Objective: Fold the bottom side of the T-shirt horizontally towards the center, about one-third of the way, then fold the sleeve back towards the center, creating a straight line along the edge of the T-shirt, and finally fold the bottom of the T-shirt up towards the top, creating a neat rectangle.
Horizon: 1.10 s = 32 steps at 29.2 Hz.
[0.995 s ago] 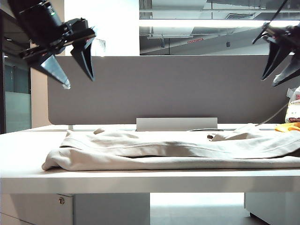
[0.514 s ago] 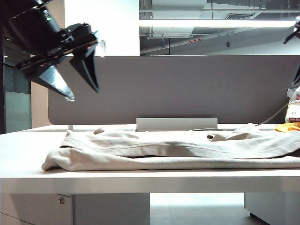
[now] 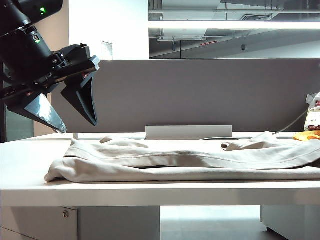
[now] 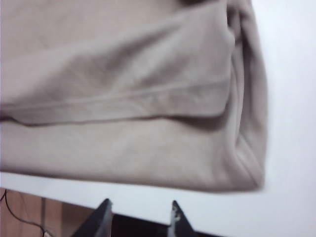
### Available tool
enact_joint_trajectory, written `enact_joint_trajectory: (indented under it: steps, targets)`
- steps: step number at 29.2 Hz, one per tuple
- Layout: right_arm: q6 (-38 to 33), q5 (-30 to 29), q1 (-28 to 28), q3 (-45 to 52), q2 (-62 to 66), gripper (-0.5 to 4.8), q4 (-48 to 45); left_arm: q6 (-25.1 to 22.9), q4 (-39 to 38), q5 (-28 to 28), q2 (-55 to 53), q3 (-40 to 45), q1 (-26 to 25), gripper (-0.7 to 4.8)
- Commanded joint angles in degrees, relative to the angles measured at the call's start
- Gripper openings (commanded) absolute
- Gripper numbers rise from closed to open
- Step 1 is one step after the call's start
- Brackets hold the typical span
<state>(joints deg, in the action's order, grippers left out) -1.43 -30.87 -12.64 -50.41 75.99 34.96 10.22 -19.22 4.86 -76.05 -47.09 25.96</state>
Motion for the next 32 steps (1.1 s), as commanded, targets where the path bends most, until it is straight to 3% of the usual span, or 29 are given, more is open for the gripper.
enact_joint_trajectory:
  steps: [1,5,9,13,17,23,32]
  targets:
    - [0.0,0.5,-0.6,1.3,-0.3,2.1,-1.9,0.3,0.4,-0.1,0.3,0.8,0.0,3.41]
    - [0.0,0.9,-0.7,2.1,-0.2,2.22,-2.6,0.3,-0.2,-0.2,0.3,1.7,0.0,3.5]
    - [0.0,1.7,-0.7,2.1,-0.2,2.22,-3.3,1.0,0.5,-0.4,0.3,3.1,0.0,4.1]
    - [0.1,5.2,-0.7,2.1,-0.2,2.22,-3.3,1.0,0.7,-1.0,0.3,4.3,0.0,4.14]
    - [0.2,7.8,-0.7,2.1,-0.2,2.72,-3.4,1.2,1.7,-1.0,0.3,4.8,0.0,4.5]
    - [0.0,10.3,-0.7,2.1,1.0,2.84,-3.9,2.5,2.6,-1.2,0.2,4.8,0.0,4.58]
    - [0.0,8.9,-0.3,2.2,7.5,2.84,-3.1,3.0,2.6,-1.2,-0.3,4.8,-0.1,4.58]
